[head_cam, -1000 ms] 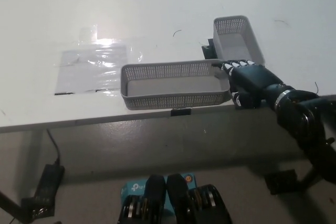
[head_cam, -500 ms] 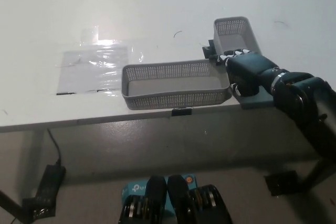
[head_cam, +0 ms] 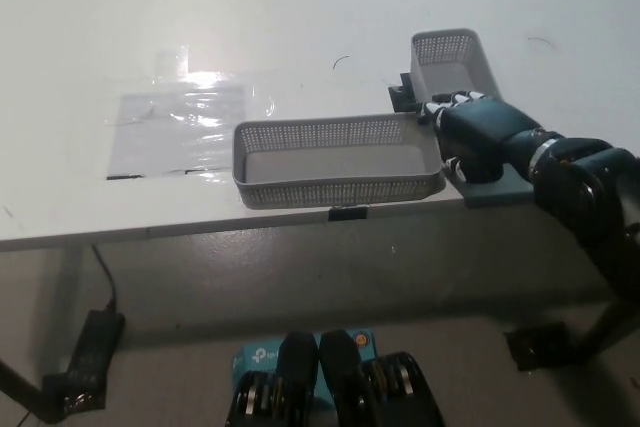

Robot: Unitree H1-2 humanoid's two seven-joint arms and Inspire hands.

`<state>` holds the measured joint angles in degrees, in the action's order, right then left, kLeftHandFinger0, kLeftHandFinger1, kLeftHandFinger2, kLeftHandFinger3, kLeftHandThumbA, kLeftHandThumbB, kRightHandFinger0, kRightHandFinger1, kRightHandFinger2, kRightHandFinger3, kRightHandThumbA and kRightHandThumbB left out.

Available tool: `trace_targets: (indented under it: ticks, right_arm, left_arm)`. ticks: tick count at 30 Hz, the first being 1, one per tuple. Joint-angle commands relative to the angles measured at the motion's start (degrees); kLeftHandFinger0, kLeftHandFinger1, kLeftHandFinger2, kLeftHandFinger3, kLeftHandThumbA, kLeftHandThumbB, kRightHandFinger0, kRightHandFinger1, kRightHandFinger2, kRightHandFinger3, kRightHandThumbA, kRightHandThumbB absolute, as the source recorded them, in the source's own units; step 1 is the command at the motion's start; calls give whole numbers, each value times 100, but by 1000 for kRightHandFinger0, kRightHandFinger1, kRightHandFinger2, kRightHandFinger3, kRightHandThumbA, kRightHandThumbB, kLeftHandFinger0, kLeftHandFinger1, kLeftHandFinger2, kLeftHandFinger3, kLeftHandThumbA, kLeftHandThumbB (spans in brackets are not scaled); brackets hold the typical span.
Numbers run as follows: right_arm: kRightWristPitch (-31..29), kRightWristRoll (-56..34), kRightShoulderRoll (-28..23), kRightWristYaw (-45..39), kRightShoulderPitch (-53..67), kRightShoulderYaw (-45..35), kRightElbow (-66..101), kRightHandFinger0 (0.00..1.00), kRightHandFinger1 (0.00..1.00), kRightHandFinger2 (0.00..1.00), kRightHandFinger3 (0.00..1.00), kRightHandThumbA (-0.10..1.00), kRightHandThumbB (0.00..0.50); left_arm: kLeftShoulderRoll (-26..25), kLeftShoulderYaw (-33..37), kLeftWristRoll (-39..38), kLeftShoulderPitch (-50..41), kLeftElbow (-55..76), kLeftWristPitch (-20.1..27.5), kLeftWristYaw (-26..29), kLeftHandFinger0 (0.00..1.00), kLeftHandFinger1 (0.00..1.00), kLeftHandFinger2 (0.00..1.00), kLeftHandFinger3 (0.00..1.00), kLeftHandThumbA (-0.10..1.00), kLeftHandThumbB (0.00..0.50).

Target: The robot uses its right hand to pick up the grey box kept on the middle on the desk and place it on top of another box next to it in a right angle

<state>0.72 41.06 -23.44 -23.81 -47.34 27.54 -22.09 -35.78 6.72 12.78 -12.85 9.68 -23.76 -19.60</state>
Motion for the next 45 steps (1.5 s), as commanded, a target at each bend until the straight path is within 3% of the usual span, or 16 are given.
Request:
trace_targets:
  ticks: [1, 5, 10, 13, 20, 22, 23, 26, 27, 28, 32, 35, 39, 41, 42, 45]
  right_arm:
    - [184, -338, -281, -404, -263, -347, 624, 1000, 1000, 1000, 1000, 298, 381]
    - [282, -492, -305, -636, -338, -516, 874, 1000, 1000, 1000, 1000, 241, 366]
    - [323, -393, -468, -739, -382, -617, 1062, 1000, 1000, 1000, 1000, 268, 373]
    - [280, -404, -511, -651, -333, -681, 1018, 1000, 1000, 1000, 1000, 223, 388]
    - [439, -368, -426, -733, -204, -616, 780, 1000, 1000, 1000, 1000, 227, 401]
    - [475, -280, -363, -753, -196, -516, 616, 1000, 1000, 1000, 1000, 271, 405]
    - [502, -266, -346, -768, -203, -493, 563, 1000, 1000, 1000, 1000, 279, 404]
    - [421, -279, -339, -660, -218, -486, 449, 1000, 1000, 1000, 1000, 284, 415]
    - [339, -232, -298, -514, -216, -445, 224, 1000, 1000, 1000, 1000, 250, 412]
    - [323, -204, -278, -439, -208, -434, 137, 1000, 1000, 1000, 1000, 234, 415]
    - [371, -133, -196, -412, -249, -382, -43, 1000, 1000, 1000, 1000, 231, 414]
    - [327, -20, -136, -347, -305, -281, -285, 1000, 1000, 1000, 1000, 261, 397]
    - [188, 220, -116, -67, -399, -110, -764, 1000, 1000, 1000, 1000, 264, 398]
    - [120, 306, -103, 28, -531, 4, -1019, 1000, 1000, 1000, 1000, 270, 397]
    - [103, 368, -100, 70, -553, 73, -1135, 1000, 1000, 1000, 1000, 258, 410]
    - [83, 631, -94, 164, -646, 409, -1541, 1000, 1000, 1000, 1000, 282, 380]
  left_arm:
    - [-120, -36, 42, -43, -4, 186, -21, 0, 20, 4, 0, 1000, 325]
    - [-110, -69, -1, -24, 12, 116, -40, 11, 20, 2, 0, 1000, 326]
    - [-76, -75, 43, -83, 114, 35, 1, 11, 53, 54, 19, 979, 277]
    - [-89, -64, 34, -65, 46, 53, -23, 15, 54, 41, 14, 1000, 303]
    - [-77, -101, 19, -94, 96, 23, -2, 8, 52, 25, 3, 989, 289]
    - [-61, -136, -28, -118, 85, 129, 16, 0, 62, 51, 27, 989, 315]
    - [-90, -87, 56, -88, 74, 43, 3, 0, 68, 50, 29, 1000, 354]
    - [-73, -145, -37, -68, 57, 93, -9, 0, 60, 41, 3, 1000, 342]
    - [-62, -149, -25, -73, 81, 69, 6, 45, 69, 41, 1, 982, 279]
    - [-59, -169, -80, -41, 63, 72, -24, 33, 50, 14, 0, 971, 278]
    - [-75, -138, -1, -13, 54, 113, 2, 45, 86, 71, 33, 1000, 334]
    - [-33, -191, -64, -28, 74, 91, 17, 0, 71, 65, 27, 971, 328]
    - [-39, -186, -15, -51, 163, -3, 21, 14, 93, 88, 42, 984, 342]
    - [-57, -238, -57, 3, 154, 23, 19, 21, 93, 85, 37, 972, 331]
    - [-74, -220, -29, 6, 154, 21, 13, 28, 96, 96, 84, 970, 288]
    - [-123, -170, 34, 21, 141, 45, -17, 8, 88, 82, 63, 987, 285]
